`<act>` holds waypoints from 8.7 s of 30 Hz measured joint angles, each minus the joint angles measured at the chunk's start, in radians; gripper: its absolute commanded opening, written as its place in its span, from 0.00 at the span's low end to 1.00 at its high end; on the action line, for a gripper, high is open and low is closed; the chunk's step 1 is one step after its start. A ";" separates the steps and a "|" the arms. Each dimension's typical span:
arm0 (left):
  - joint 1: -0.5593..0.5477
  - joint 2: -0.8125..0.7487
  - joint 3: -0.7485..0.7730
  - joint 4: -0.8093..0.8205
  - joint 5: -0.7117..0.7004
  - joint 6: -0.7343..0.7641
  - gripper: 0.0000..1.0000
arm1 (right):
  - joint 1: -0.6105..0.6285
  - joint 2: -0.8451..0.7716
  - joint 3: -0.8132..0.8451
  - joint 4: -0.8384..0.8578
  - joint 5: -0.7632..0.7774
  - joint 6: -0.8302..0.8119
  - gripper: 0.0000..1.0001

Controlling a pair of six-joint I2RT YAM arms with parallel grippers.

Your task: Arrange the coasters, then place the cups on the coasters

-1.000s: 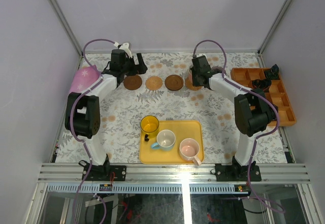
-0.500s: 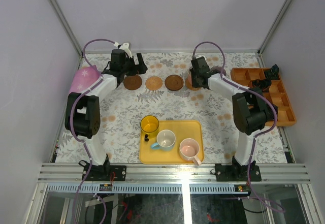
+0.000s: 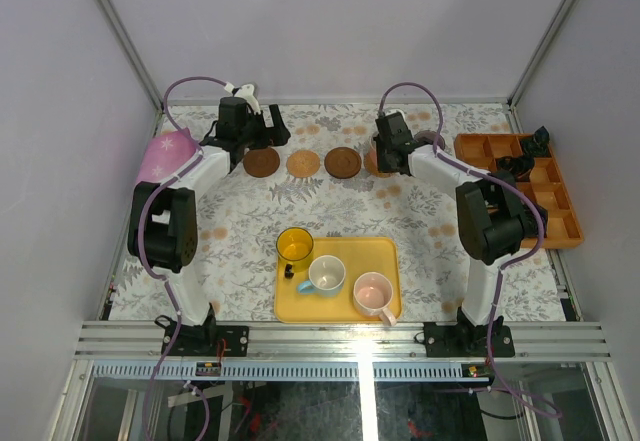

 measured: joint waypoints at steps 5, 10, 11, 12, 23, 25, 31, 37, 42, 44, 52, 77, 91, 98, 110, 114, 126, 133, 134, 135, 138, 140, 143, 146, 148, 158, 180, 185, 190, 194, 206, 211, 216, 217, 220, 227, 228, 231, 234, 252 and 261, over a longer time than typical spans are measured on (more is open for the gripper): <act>0.000 0.000 0.000 0.000 0.000 0.000 1.00 | 0.000 -0.002 0.000 0.002 0.006 0.006 0.65; 0.000 0.000 0.000 0.000 0.000 0.000 1.00 | 0.000 -0.018 -0.004 0.001 0.013 0.010 0.79; 0.000 0.000 0.000 0.000 0.000 0.000 1.00 | 0.000 -0.023 -0.007 0.002 0.012 0.011 0.79; 0.000 0.000 0.000 0.000 0.000 0.000 1.00 | 0.000 -0.028 -0.010 0.001 0.013 0.011 0.79; 0.000 0.000 0.000 -0.001 0.000 0.000 1.00 | 0.014 -0.125 -0.032 -0.018 0.012 0.003 0.81; 0.000 0.000 0.000 -0.002 0.000 0.000 1.00 | 0.019 -0.159 -0.034 -0.024 0.012 -0.003 0.81; 0.000 -0.004 -0.007 -0.004 0.000 0.000 1.00 | 0.025 -0.304 -0.077 -0.054 -0.059 -0.054 0.81; -0.002 -0.025 -0.028 -0.007 0.000 0.000 1.00 | 0.029 -0.409 -0.164 -0.091 -0.201 -0.117 0.82; -0.006 -0.050 -0.047 -0.010 0.000 0.001 1.00 | 0.036 -0.528 -0.317 -0.161 -0.293 -0.172 0.97; -0.009 -0.059 -0.049 -0.016 0.001 0.002 1.00 | 0.042 -0.592 -0.380 -0.196 -0.324 -0.189 0.99; -0.030 -0.085 -0.069 -0.021 0.017 0.017 1.00 | 0.116 -0.889 -0.584 -0.288 -0.428 -0.198 0.93; -0.057 -0.311 -0.253 -0.047 0.006 0.045 1.00 | 0.356 -0.819 -0.512 -0.399 -0.393 0.045 0.52; -0.059 -0.340 -0.278 -0.061 0.007 0.058 1.00 | 0.482 -0.803 -0.596 -0.404 -0.270 0.174 0.49; -0.059 -0.345 -0.290 -0.062 0.007 0.058 1.00 | 0.485 -0.778 -0.614 -0.401 -0.234 0.211 0.32; -0.059 -0.343 -0.290 -0.068 0.006 0.058 1.00 | 0.487 -0.696 -0.597 -0.340 -0.108 0.236 0.13; -0.059 -0.332 -0.290 -0.068 0.003 0.058 1.00 | 0.488 -0.647 -0.564 -0.316 -0.024 0.215 0.10; -0.059 -0.317 -0.290 -0.068 -0.001 0.059 1.00 | 0.488 -0.621 -0.554 -0.222 0.075 0.038 0.38; -0.059 -0.306 -0.290 -0.068 0.000 0.058 1.00 | 0.488 -0.597 -0.542 -0.176 0.108 -0.043 0.75; -0.059 -0.305 -0.290 -0.068 0.000 0.058 1.00 | 0.488 -0.599 -0.539 -0.174 0.117 -0.043 0.78; -0.059 -0.305 -0.290 -0.068 0.000 0.058 1.00 | 0.488 -0.603 -0.538 -0.170 0.126 -0.042 0.82; -0.059 -0.305 -0.290 -0.068 0.000 0.058 1.00 | 0.488 -0.644 -0.537 -0.167 0.143 -0.015 1.00; -0.059 -0.305 -0.289 -0.068 0.000 0.058 1.00 | 0.488 -0.691 -0.537 -0.168 0.151 0.008 0.99; -0.059 -0.304 -0.288 -0.068 0.000 0.058 1.00 | 0.488 -0.758 -0.537 -0.169 0.131 0.035 0.99; -0.059 -0.301 -0.287 -0.068 0.000 0.058 1.00 | 0.488 -0.813 -0.539 -0.176 0.074 0.059 0.99; -0.059 -0.301 -0.287 -0.068 0.000 0.058 1.00 | 0.488 -0.838 -0.541 -0.193 0.033 0.071 0.99; -0.059 -0.301 -0.287 -0.068 0.000 0.058 1.00 | 0.533 -0.863 -0.581 -0.273 -0.108 0.124 0.99; -0.059 -0.285 -0.286 -0.069 0.000 0.058 1.00 | 0.599 -0.756 -0.615 -0.322 -0.060 0.262 0.99; -0.059 -0.285 -0.286 -0.069 0.000 0.058 1.00 | 0.599 -0.729 -0.616 -0.365 -0.007 0.322 0.99; -0.059 -0.285 -0.286 -0.069 0.000 0.059 1.00 | 0.599 -0.739 -0.627 -0.410 0.023 0.377 0.93; -0.059 -0.280 -0.281 -0.069 0.000 0.058 1.00 | 0.599 -0.763 -0.637 -0.423 0.023 0.388 0.81; -0.059 -0.277 -0.281 -0.070 -0.004 0.059 1.00 | 0.599 -0.723 -0.637 -0.372 -0.035 0.311 0.61; -0.059 -0.277 -0.281 -0.071 -0.007 0.060 1.00 | 0.599 -0.696 -0.637 -0.358 -0.056 0.295 0.59; -0.059 -0.276 -0.281 -0.072 -0.008 0.061 1.00 | 0.600 -0.679 -0.637 -0.339 -0.065 0.286 0.51; -0.059 -0.277 -0.281 -0.072 -0.008 0.061 1.00 | 0.600 -0.674 -0.637 -0.335 -0.067 0.286 0.50; -0.059 -0.277 -0.281 -0.072 -0.008 0.061 1.00 | 0.600 -0.660 -0.637 -0.326 -0.070 0.284 0.46; -0.059 -0.277 -0.281 -0.073 -0.009 0.061 1.00 | 0.600 -0.657 -0.637 -0.320 -0.070 0.280 0.01; -0.059 -0.276 -0.281 -0.073 -0.009 0.061 1.00 | 0.600 -0.657 -0.637 -0.316 -0.070 0.278 0.00; -0.059 -0.276 -0.281 -0.073 -0.008 0.061 1.00 | 0.600 -0.657 -0.638 -0.313 -0.069 0.277 0.00; -0.059 -0.277 -0.281 -0.074 -0.008 0.061 1.00 | 0.600 -0.657 -0.638 -0.313 -0.069 0.277 0.00; -0.059 -0.276 -0.264 -0.076 -0.012 0.061 1.00 | 0.590 -0.631 -0.517 -0.372 0.087 0.222 0.00; -0.059 -0.276 -0.263 -0.076 -0.043 0.061 1.00 | 0.415 -0.517 -0.395 -0.321 0.099 0.113 0.00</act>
